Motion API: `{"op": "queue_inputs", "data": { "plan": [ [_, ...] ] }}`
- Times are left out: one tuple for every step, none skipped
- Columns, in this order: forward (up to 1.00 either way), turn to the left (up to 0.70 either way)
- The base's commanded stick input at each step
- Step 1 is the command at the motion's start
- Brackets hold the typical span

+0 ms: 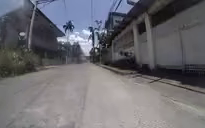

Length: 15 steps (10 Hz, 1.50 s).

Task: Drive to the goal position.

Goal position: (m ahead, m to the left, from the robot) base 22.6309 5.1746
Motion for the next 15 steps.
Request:
{"op": "queue_inputs", "data": {
  "plan": [
    [0.70,0.00],
    [0.70,0.00],
    [0.70,0.00],
    [0.70,0.00],
    [0.70,0.00],
    [0.70,0.00],
    [0.70,0.00],
    [0.70,0.00],
    [0.70,0.00],
    [0.70,0.00],
    [0.70,0.00],
    [0.70,0.00],
    [0.70,0.00],
    [0.70,0.00],
    [0.70,0.00]
  ]
}}
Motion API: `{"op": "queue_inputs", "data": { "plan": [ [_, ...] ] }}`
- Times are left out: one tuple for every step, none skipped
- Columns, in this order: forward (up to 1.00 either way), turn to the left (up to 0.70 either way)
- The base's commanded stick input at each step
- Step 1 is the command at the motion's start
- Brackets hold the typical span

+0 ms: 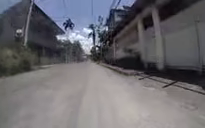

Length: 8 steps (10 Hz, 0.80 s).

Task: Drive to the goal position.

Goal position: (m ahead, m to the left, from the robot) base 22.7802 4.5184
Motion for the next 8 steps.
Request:
{"op": "queue_inputs", "data": {
  "plan": [
    [0.70,0.00],
    [0.70,0.00],
    [0.70,0.00],
    [0.70,0.00],
    [0.70,0.00],
    [0.70,0.00],
    [0.70,0.00],
    [0.70,0.00]
  ]
}}
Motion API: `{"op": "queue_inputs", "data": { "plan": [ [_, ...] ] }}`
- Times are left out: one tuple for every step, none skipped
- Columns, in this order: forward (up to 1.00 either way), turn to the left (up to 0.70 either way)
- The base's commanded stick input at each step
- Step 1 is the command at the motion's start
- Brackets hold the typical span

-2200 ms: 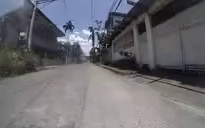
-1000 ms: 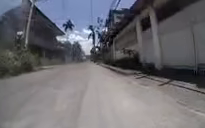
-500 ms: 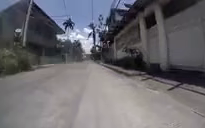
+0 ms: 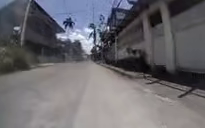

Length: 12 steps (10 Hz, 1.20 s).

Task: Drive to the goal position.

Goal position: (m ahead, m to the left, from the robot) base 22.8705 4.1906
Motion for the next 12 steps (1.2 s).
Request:
{"op": "queue_inputs", "data": {
  "plan": [
    [0.70,0.00],
    [0.70,0.00],
    [0.70,0.00],
    [0.70,0.00],
    [0.70,0.00],
    [0.70,0.00],
    [0.70,0.00],
    [0.70,0.00],
    [0.70,0.00],
    [0.70,0.00],
    [0.70,0.00],
    [0.70,0.00]
  ]
}}
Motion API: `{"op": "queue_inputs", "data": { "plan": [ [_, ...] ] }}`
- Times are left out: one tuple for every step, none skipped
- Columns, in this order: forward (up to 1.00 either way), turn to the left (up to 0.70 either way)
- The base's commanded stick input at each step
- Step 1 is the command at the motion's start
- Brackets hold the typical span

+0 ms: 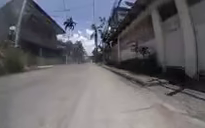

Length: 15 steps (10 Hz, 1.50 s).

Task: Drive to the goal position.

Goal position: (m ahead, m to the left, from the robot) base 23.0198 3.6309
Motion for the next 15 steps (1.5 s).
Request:
{"op": "queue_inputs", "data": {
  "plan": [
    [0.70,0.00],
    [0.70,0.00],
    [0.70,0.00],
    [0.70,0.00],
    [0.70,0.00],
    [0.70,0.00],
    [0.70,0.00],
    [0.70,0.00],
    [0.70,0.00],
    [0.70,0.00],
    [0.70,0.00],
    [0.70,0.00],
    [0.70,0.00],
    [0.70,0.00],
    [0.70,0.00]
  ]
}}
